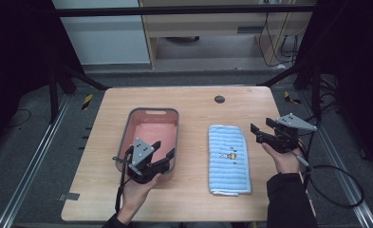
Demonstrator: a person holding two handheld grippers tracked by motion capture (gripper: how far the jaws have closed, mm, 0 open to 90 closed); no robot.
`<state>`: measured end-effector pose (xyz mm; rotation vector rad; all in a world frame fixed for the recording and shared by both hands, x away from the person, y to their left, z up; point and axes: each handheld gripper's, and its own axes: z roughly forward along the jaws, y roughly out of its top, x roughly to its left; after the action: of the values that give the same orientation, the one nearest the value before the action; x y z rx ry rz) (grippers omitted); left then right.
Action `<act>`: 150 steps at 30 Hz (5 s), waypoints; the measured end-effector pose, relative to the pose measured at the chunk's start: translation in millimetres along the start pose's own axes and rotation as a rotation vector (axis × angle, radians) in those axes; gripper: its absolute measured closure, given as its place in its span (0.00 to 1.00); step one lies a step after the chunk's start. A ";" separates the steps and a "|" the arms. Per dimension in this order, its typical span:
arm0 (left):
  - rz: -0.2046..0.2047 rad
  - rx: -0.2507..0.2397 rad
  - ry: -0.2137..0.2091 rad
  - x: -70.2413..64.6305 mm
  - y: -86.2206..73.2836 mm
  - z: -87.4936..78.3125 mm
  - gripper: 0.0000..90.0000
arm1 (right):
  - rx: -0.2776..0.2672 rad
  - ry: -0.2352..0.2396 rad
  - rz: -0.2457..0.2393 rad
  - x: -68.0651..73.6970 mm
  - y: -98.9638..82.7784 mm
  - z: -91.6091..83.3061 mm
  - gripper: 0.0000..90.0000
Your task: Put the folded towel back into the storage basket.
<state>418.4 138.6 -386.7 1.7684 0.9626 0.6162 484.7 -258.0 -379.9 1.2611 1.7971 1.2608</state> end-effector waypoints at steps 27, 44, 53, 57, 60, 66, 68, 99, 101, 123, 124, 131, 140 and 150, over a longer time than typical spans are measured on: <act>0.042 0.083 -0.117 -64.1 -17.3 53.8 0.50 | 0.062 0.012 -0.006 -9.0 -10.2 31.9 0.48; 0.054 0.170 -0.127 -78.7 -40.7 85.7 0.52 | 0.122 0.029 -0.007 -12.2 -27.8 59.3 0.49; 0.056 0.205 -0.125 -83.9 -55.6 97.1 0.54 | 0.179 0.034 -0.003 -17.1 -44.9 73.7 0.49; 0.051 0.217 -0.129 -85.7 -59.5 100.6 0.55 | 0.202 0.038 0.001 -16.3 -51.7 79.0 0.49; 0.051 0.232 -0.132 -87.7 -63.6 104.4 0.55 | 0.224 0.038 -0.011 -16.3 -58.1 86.1 0.49; 0.031 0.262 -0.141 -91.6 -75.3 112.2 0.56 | 0.247 0.042 0.008 -16.5 -65.2 92.5 0.49; 0.031 0.269 -0.145 -92.7 -78.0 113.8 0.56 | 0.253 0.039 0.013 -17.0 -67.9 94.9 0.49; -0.003 0.313 -0.154 -104.5 -81.4 119.8 0.90 | 0.362 0.103 0.056 -10.6 -87.5 110.5 0.86; -0.012 0.307 -0.158 -103.5 -81.9 119.3 0.93 | 0.361 0.112 0.055 -9.8 -87.0 110.3 0.89; -0.049 0.184 -0.213 -86.9 -49.6 87.8 0.96 | 0.190 0.148 0.039 1.6 -45.7 69.7 0.92; -0.048 0.178 -0.215 -87.0 -47.8 86.3 0.96 | 0.178 0.146 0.036 2.5 -42.7 67.1 0.92; -0.025 0.147 -0.220 -84.4 -31.7 73.5 0.96 | 0.139 0.132 0.010 8.9 -27.5 57.5 0.92; 0.008 0.097 -0.202 -75.8 -12.9 54.0 0.96 | 0.065 0.126 -0.005 25.1 -2.8 46.1 0.92; 0.014 0.063 -0.182 -61.2 5.3 33.2 0.96 | 0.026 0.129 -0.040 48.0 28.8 42.7 0.92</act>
<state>411.6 69.4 -393.1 1.8535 0.8530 0.4286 513.9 -195.4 -366.7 1.1755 1.9252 1.3276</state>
